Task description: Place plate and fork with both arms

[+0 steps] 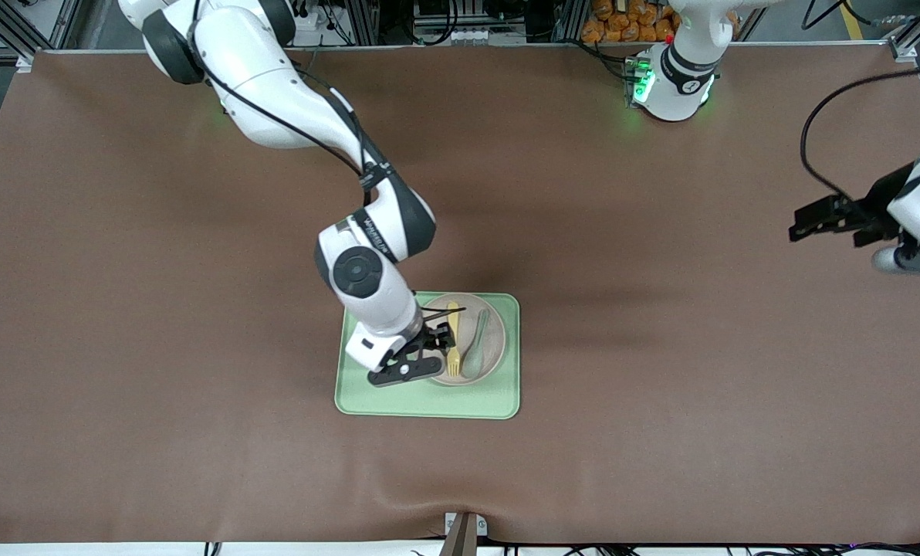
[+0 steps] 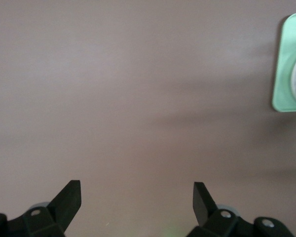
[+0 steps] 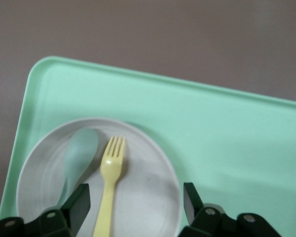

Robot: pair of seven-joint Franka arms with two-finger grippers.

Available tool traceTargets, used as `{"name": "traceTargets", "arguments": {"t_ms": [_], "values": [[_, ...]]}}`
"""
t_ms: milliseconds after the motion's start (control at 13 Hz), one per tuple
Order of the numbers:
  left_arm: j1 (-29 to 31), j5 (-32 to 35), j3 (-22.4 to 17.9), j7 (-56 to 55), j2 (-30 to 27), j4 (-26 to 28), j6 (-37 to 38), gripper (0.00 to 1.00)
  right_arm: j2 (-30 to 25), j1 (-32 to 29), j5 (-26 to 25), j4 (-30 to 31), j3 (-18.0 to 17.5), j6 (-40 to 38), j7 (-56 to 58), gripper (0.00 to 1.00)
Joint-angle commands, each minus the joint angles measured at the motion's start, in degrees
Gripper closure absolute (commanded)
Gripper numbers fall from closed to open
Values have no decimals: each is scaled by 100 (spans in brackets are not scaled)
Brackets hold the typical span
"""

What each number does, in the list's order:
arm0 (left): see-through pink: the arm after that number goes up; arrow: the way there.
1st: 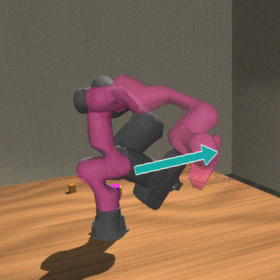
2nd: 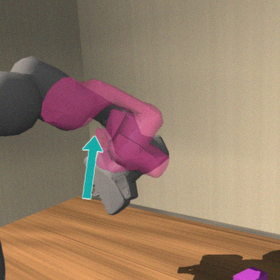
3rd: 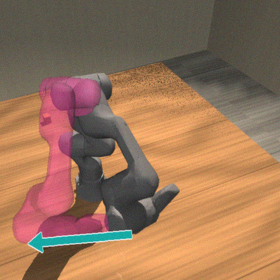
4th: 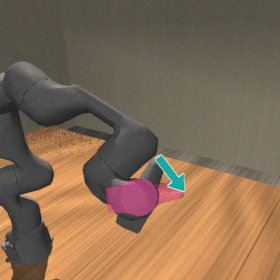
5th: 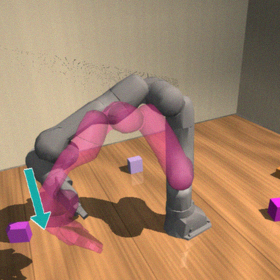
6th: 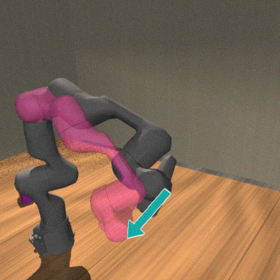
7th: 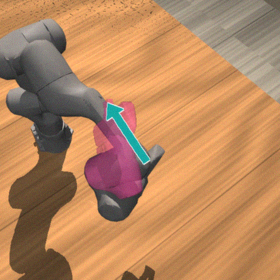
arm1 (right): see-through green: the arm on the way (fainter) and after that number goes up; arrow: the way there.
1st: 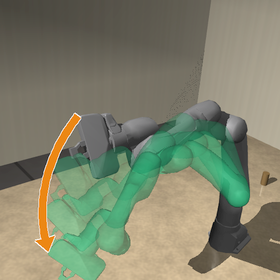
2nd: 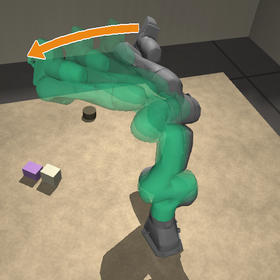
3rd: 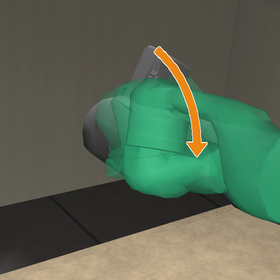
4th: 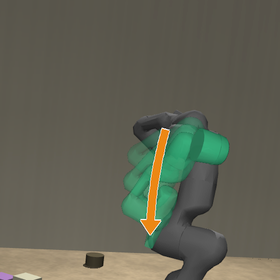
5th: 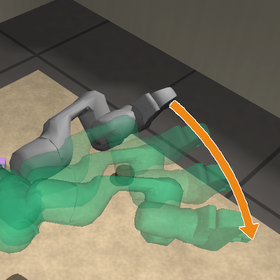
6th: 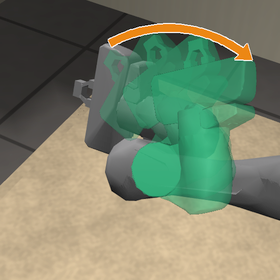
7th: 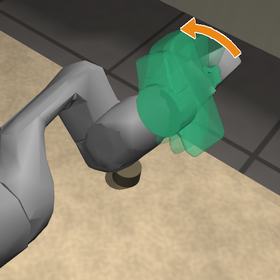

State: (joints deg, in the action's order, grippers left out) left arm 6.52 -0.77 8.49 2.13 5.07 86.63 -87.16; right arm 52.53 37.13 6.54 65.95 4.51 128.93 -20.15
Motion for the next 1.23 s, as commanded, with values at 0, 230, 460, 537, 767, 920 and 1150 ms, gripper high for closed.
{"name": "traceTargets", "arguments": {"t_ms": [0, 230, 460, 537, 767, 920, 1150], "values": [[-10, 235, -154, 278, -462, 197, 338, 0, 248, 206, -363, -293, 77, -140, -183, 30], [-518, 244, -706, 447, -708, 196, 568, 0, 249, 250, -514, -249, 68, -193, -191, 32], [-960, 244, -1043, 324, -797, 161, 621, 0, 257, 356, -505, -144, 59, -193, -200, 36], [-960, 244, -1034, 280, -806, 161, 630, 0, 257, 373, -461, -144, 50, -202, -200, 37], [-960, 235, -876, -89, -841, 161, 665, 0, 257, 443, -461, 13, 50, -193, -437, 40], [-995, 227, -850, -247, -841, 153, 656, 0, 240, 506, -487, 67, 50, -211, -446, 40], [-995, 183, -770, -598, -779, 29, 647, 0, 249, 488, -435, 146, 50, -184, -525, 42]]}}
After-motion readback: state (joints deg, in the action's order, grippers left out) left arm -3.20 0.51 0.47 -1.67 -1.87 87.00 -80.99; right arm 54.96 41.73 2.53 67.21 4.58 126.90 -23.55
